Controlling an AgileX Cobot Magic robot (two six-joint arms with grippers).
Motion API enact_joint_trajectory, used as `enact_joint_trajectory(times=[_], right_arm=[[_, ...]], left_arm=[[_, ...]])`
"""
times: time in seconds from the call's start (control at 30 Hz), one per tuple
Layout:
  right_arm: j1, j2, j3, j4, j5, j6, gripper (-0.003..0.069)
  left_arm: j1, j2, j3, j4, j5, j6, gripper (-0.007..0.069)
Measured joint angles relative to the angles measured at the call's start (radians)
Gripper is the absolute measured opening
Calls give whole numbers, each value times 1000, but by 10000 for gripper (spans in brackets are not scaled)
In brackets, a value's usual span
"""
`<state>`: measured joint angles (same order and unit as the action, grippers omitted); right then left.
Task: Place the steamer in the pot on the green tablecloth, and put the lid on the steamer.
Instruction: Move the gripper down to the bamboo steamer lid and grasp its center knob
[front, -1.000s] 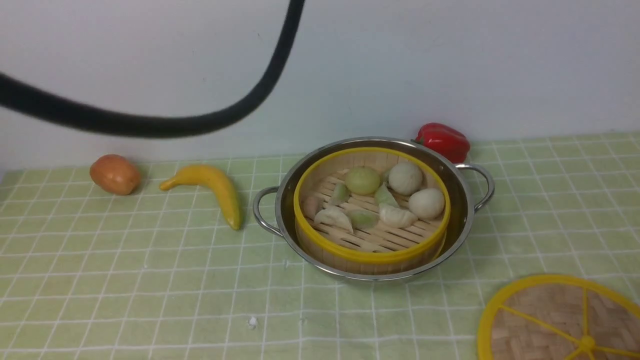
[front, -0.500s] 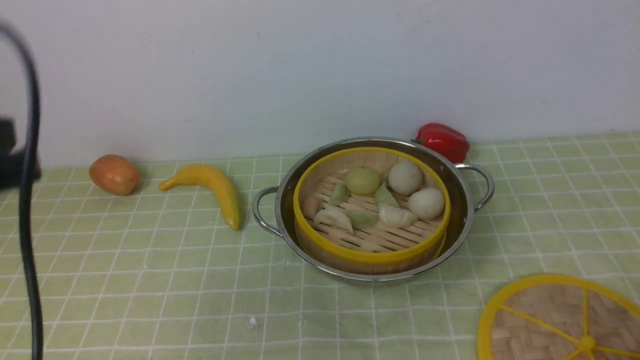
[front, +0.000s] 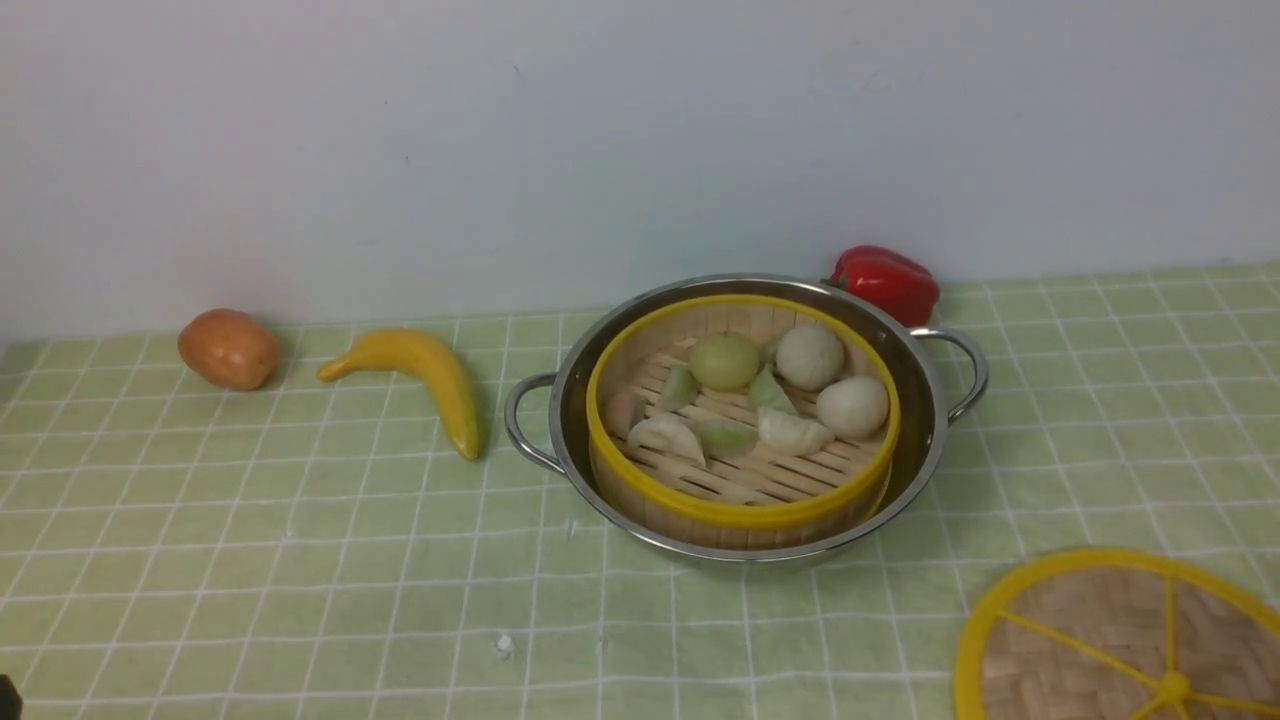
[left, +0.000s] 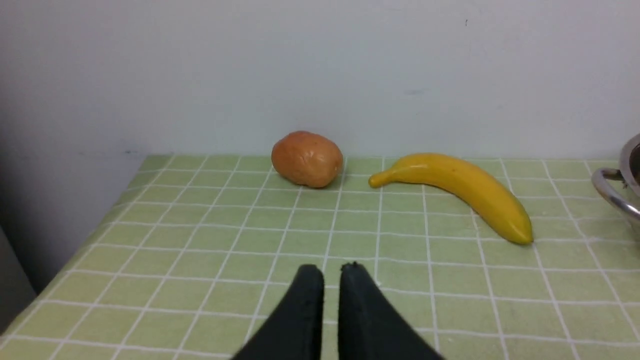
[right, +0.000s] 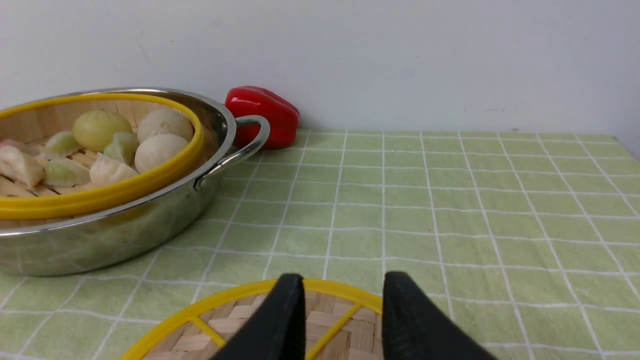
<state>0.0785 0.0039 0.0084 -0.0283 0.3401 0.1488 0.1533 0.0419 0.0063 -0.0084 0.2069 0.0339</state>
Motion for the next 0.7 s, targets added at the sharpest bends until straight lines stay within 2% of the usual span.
enact_joint_trajectory(times=[0.03, 0.13, 0.7], right_arm=[[0, 0, 0, 0, 0, 0, 243], [0, 0, 0, 0, -1, 0, 243], [0, 0, 0, 0, -1, 0, 243]], left_arm=[[0, -29, 1, 8, 87, 1, 59], [0, -37, 1, 8, 137, 2, 65], [0, -41, 1, 15, 142, 2, 97]])
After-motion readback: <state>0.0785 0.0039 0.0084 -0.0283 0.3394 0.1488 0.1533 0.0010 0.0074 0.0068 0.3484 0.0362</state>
